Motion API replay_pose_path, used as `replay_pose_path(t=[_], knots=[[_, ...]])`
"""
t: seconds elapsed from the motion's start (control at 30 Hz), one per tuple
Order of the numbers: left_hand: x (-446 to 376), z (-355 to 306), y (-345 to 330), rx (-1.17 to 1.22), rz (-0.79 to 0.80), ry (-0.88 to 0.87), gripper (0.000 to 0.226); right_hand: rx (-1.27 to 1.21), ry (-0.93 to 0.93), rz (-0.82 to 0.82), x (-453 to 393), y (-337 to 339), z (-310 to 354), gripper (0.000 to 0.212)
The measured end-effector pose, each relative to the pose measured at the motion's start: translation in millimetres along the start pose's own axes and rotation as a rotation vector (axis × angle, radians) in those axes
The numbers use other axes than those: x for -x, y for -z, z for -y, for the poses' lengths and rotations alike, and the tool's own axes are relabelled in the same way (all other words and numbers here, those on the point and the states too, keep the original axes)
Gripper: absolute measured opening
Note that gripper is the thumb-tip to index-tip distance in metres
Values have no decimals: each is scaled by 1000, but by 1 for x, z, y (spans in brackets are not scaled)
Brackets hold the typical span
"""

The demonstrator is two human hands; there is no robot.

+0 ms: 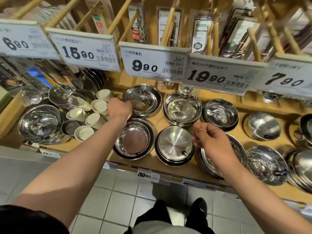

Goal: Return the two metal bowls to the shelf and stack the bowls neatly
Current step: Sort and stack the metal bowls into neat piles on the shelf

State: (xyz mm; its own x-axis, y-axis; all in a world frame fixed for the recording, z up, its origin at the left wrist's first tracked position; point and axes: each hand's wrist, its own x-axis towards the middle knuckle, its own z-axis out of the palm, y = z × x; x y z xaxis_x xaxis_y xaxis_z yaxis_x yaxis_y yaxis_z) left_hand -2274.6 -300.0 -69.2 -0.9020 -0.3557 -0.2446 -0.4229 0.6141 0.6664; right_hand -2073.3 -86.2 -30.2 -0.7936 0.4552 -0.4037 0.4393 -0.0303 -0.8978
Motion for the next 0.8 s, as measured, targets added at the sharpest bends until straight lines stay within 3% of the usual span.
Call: replay_pose_path(t=[0.1, 0.17, 0.3, 0.43, 0.57, 0.67, 0.8], knots=[[5, -9, 10, -8, -36, -32, 28, -6, 15, 7, 2, 7, 4, 21], [10, -13, 19, 26, -23, -61, 18, 6, 30, -1, 5, 13, 6, 21], [33, -13, 40, 202, 87, -63, 10, -8, 14, -70, 18, 40, 2, 20], [70, -4, 54, 197, 242, -28, 54, 21, 31, -184, 39, 82, -7, 15], [115, -8, 52, 473, 471, 147, 22, 6, 20, -264, 65, 126, -23, 13], [153, -20, 51, 527, 662, 207, 17, 3, 23, -337, 79, 160, -38, 15], [204, -32, 44, 490, 684, 219, 16, -18, 15, -404, 91, 205, -58, 15]])
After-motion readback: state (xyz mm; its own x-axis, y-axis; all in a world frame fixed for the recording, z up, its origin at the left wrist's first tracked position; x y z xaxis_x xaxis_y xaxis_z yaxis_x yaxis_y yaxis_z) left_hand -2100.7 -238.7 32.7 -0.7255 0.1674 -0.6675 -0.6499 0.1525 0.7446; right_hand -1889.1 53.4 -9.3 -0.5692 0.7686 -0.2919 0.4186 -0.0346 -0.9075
